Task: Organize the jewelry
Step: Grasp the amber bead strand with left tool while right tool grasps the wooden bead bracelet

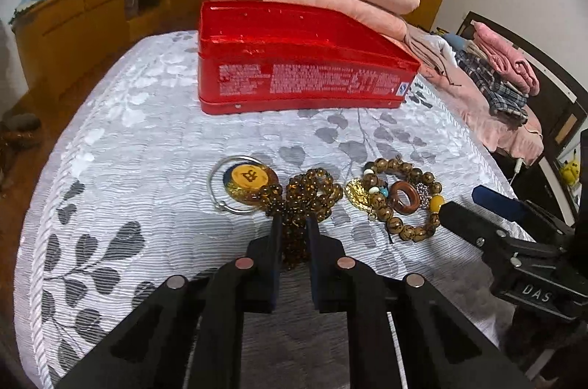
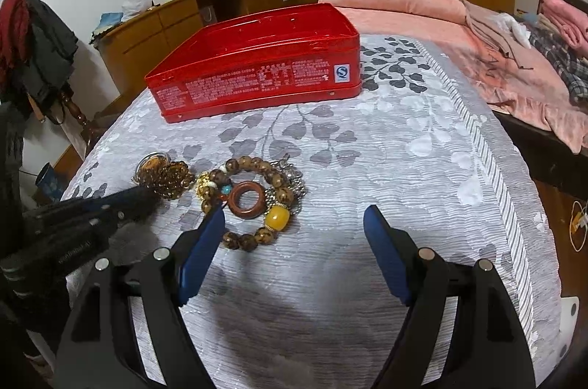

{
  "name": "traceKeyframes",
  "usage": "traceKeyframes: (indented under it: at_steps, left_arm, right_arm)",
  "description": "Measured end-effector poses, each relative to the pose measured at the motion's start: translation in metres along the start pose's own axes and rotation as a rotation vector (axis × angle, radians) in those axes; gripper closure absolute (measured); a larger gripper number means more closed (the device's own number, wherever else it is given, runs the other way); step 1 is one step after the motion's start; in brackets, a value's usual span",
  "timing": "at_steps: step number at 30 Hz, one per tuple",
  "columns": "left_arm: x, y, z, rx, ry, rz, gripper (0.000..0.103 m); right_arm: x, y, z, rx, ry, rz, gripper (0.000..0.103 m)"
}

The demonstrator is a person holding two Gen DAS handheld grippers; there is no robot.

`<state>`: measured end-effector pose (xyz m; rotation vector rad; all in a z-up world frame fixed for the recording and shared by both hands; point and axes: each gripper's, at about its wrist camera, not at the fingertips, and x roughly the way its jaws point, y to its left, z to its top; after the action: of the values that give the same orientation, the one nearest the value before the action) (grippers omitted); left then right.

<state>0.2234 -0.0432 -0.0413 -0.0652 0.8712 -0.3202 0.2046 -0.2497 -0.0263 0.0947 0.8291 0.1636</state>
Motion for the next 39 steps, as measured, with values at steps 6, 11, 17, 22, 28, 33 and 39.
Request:
traceKeyframes:
  at_steps: [6, 11, 17, 22, 28, 33, 39]
  left_arm:
    - [-0.016, 0.009, 0.001, -0.032, -0.042, -0.014, 0.091]
    - [-0.02, 0.017, -0.002, -0.05, -0.044, 0.0, 0.091]
    - [-0.009, 0.017, -0.005, -0.046, -0.017, 0.0, 0.091]
    - [-0.004, 0.015, -0.008, -0.038, -0.004, -0.001, 0.09]
    - [-0.001, 0.013, -0.007, -0.037, 0.005, 0.002, 0.088]
    - [0.003, 0.011, -0.004, -0.031, 0.013, 0.009, 0.083]
    - [0.006, 0.01, 0.0, -0.036, 0.019, -0.003, 0.084]
  right_arm:
    - [0.001, 0.012, -0.001, -0.031, 0.015, 0.045, 0.033]
    - [0.008, 0.014, -0.001, -0.022, 0.042, 0.059, 0.037]
    - [0.017, 0.006, -0.001, 0.022, 0.075, 0.061, 0.054]
    - [0.019, 0.003, 0.002, 0.037, 0.081, 0.067, 0.065]
    - [0.022, 0.001, 0.004, 0.047, 0.09, 0.076, 0.079]
    - [0.024, 0.002, 0.005, 0.042, 0.093, 0.063, 0.086]
    - [0.015, 0.004, 0.006, 0.034, 0.071, 0.079, 0.091]
